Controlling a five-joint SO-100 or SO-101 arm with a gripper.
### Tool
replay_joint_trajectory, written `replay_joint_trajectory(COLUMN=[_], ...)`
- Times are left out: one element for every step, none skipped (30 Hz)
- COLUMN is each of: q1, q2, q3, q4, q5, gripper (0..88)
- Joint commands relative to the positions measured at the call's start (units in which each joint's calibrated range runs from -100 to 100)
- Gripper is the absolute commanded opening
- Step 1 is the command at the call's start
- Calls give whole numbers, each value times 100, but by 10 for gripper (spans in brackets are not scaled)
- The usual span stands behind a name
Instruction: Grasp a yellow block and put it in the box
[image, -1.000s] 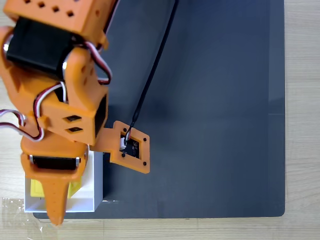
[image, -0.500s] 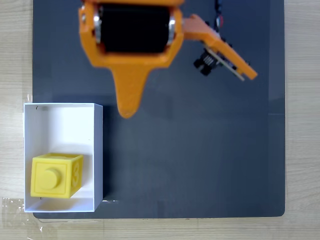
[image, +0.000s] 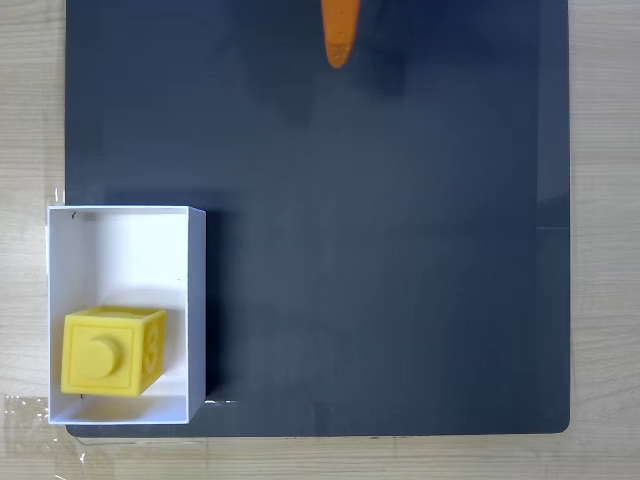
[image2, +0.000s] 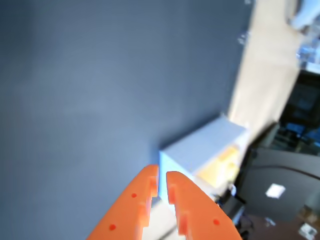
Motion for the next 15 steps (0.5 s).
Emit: replay_joint_trajectory(q1=[79, 71, 54, 45, 29, 29, 29, 37, 37, 54, 71, 62, 37, 37, 45], q2=[-1242, -1505, -1776, -2005, -2149, -2149, -2115, -2090, -2081, -2090, -2090, -2090, -2090, -2090, -2090], q3=[1290, 1507, 1679, 1814, 1914, 1995, 1977, 1941, 1923, 1923, 1923, 1923, 1923, 1923, 1923], q4=[46, 151, 291, 457, 640, 841, 1059, 1207, 1286, 1294, 1294, 1294, 1294, 1294, 1294], q5=[-27, -27, -27, -27, -27, -27, -32, -32, -32, -42, -63, -42, -37, -37, -37], gripper=[19, 19, 19, 19, 19, 19, 18, 18, 18, 19, 19, 19, 19, 19, 19])
